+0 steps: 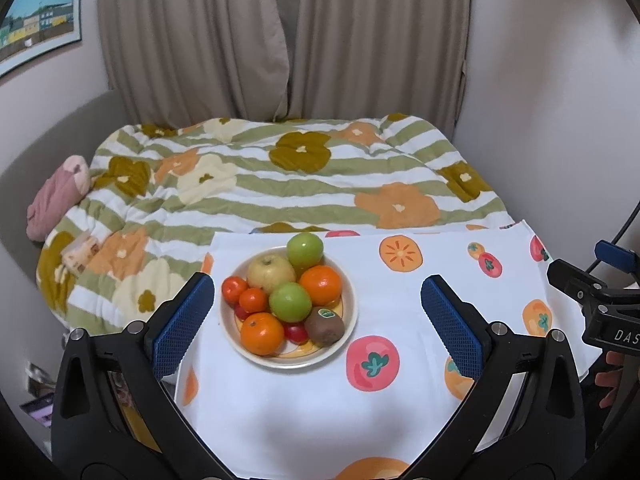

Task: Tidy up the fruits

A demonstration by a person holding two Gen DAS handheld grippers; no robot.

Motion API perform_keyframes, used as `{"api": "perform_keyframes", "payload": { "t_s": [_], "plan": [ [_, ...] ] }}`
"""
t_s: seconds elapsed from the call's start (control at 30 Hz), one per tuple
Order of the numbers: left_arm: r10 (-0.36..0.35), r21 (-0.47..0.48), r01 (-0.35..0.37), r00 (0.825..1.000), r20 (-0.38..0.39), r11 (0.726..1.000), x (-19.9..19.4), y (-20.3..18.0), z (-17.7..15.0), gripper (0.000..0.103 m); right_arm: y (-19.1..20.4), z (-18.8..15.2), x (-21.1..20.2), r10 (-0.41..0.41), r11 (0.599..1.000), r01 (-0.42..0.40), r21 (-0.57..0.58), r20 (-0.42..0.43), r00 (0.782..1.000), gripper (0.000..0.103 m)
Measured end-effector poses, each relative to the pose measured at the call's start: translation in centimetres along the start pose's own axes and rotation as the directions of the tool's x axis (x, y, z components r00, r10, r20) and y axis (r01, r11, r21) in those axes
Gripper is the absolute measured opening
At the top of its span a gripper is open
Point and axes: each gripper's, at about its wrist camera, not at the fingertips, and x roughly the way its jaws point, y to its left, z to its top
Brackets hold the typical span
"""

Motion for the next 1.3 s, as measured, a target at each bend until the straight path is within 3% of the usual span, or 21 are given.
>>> {"api": "perform_keyframes", "payload": {
  "t_s": [1.3],
  "plan": [
    [0.009, -0.004, -0.009, 1.000, 0.010, 1.000, -1.0, 0.5, -1.4, 0.103, -0.9, -0.9, -0.2, -0.004, 1.000, 0.004, 0.013, -0.001, 1.000, 0.103]
  ]
}}
